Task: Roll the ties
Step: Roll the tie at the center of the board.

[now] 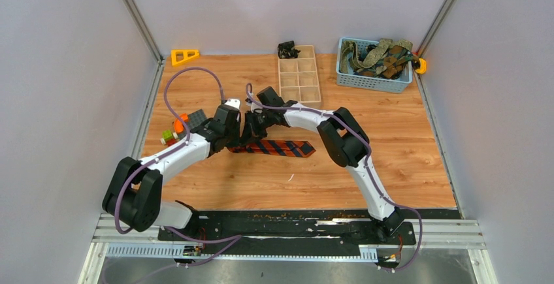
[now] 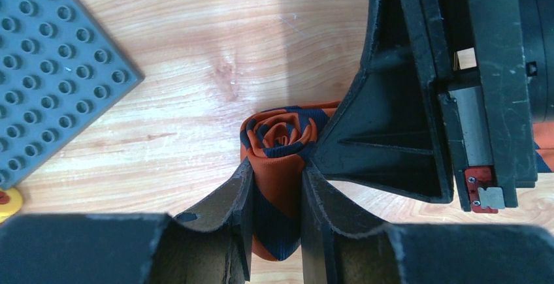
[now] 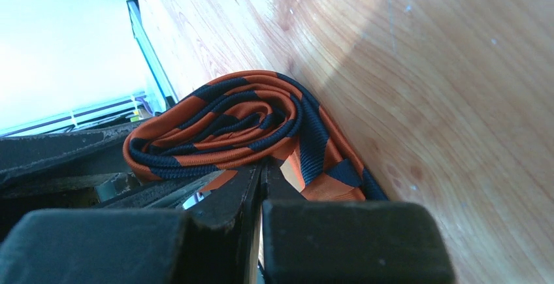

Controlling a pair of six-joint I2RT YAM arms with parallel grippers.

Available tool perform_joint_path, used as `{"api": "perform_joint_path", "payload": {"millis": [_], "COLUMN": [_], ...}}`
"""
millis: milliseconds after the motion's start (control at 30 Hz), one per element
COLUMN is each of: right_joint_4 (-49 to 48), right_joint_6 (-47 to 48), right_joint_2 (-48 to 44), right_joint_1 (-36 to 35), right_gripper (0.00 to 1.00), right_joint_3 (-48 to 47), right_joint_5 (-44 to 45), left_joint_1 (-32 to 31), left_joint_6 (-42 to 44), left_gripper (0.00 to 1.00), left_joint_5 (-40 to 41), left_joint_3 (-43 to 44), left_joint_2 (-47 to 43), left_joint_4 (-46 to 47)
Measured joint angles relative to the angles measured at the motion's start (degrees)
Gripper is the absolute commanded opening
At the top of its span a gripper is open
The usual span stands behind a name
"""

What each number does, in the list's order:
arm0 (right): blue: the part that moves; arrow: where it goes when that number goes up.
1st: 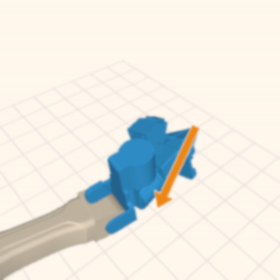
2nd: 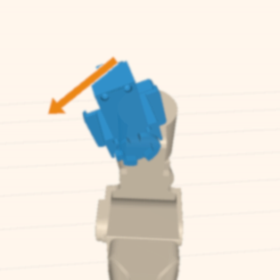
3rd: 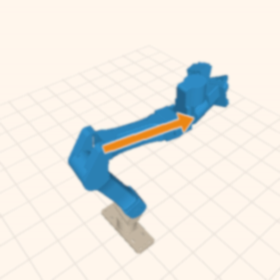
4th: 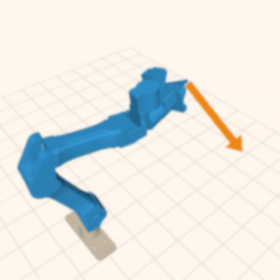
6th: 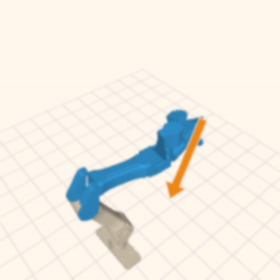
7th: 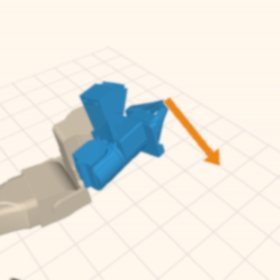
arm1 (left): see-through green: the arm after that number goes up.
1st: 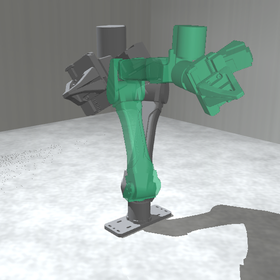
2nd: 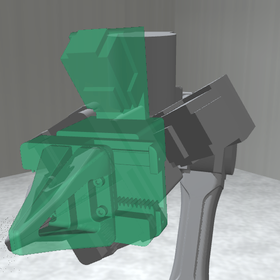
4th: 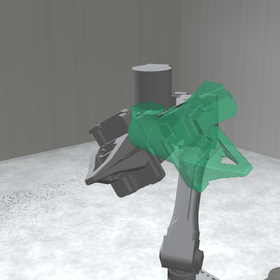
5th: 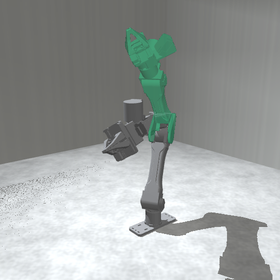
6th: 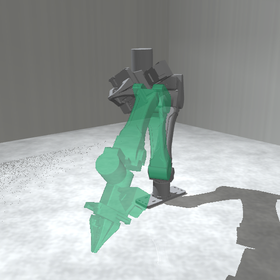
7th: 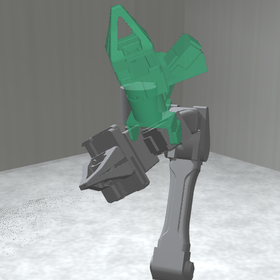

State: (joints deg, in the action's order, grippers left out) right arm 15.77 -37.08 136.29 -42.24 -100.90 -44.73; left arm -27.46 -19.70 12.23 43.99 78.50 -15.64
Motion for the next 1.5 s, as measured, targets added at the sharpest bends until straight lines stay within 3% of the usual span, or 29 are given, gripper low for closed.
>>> {"api": "perform_joint_path", "payload": {"millis": [367, 633, 1067, 1333, 1500], "right_joint_4": [-1.64, -3.56, -3.87, -3.87, -3.82], "right_joint_6": [-1.92, -1.88, 0.04, 1.64, 1.86], "right_joint_2": [1.42, 0.63, -11.06, -16.96, -17.77], "right_joint_1": [-0.02, 1.2, 5.51, 7.91, 9.14], "right_gripper": [0.02, 0.02, 0.02, 0.02, 0.02], "right_joint_3": [-1.79, 3.17, 14.56, 21.35, 24.41], "right_joint_5": [-1.73, -1.57, -0.31, 1.11, 1.4], "left_joint_1": [-3.91, -8.31, -11.13, -12.13, -12.9], "left_joint_6": [1.22, 1.01, 0.55, -0.46, -1.07], "left_gripper": [0.15, 0.15, 0.15, 0.2, 0.29], "left_joint_5": [7.8, 14.08, 19.28, 20.63, 21.29], "left_joint_3": [4.7, 8.39, 12.57, 15.37, 17.73], "left_joint_2": [3.1, 9.18, 14.56, 17.7, 20.35], "left_joint_4": [-4.74, -6.86, -8.02, -10.12, -11.52]}}
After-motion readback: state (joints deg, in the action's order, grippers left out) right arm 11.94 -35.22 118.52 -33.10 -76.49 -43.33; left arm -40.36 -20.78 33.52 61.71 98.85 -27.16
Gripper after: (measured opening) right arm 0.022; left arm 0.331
